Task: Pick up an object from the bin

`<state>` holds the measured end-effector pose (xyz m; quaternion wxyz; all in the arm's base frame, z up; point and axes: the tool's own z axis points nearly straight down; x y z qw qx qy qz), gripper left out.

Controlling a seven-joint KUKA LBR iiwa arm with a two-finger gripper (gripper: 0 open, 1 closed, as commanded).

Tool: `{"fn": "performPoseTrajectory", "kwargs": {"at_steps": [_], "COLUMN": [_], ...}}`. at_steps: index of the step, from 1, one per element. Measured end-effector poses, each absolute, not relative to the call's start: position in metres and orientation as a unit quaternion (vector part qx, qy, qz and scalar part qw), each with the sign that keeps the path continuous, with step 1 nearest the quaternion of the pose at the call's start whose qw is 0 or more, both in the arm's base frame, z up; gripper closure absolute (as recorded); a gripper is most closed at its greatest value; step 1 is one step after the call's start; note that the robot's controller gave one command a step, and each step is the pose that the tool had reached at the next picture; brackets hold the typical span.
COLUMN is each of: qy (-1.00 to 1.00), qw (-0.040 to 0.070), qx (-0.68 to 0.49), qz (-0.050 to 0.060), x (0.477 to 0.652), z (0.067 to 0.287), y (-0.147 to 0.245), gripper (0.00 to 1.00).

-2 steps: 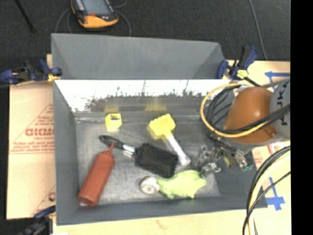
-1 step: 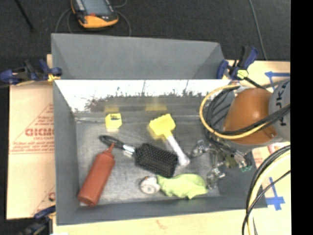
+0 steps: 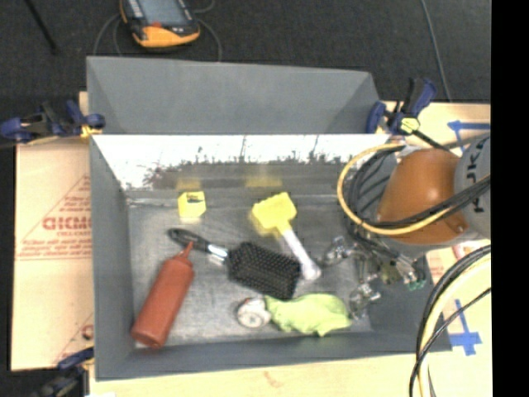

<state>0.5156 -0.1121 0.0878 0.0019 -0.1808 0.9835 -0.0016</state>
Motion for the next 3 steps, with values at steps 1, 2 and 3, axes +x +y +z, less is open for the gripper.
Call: {"fn": "performPoseTrajectory", "kwargs": {"at_steps": [1,2,3], "qy": [0.959,0.938,0.941], "qw": [0.001,0.002,0.002], "qx": [-0.282,-0.347,-0.339], "qz": [-0.002,-0.002,-0.002], "x": [0.51,0.496,0.498], "z": [0.086,0.081,0.073], "y": [-0.108,-0.086,-0.059], "gripper": [0.0,0.0,1.0]}}
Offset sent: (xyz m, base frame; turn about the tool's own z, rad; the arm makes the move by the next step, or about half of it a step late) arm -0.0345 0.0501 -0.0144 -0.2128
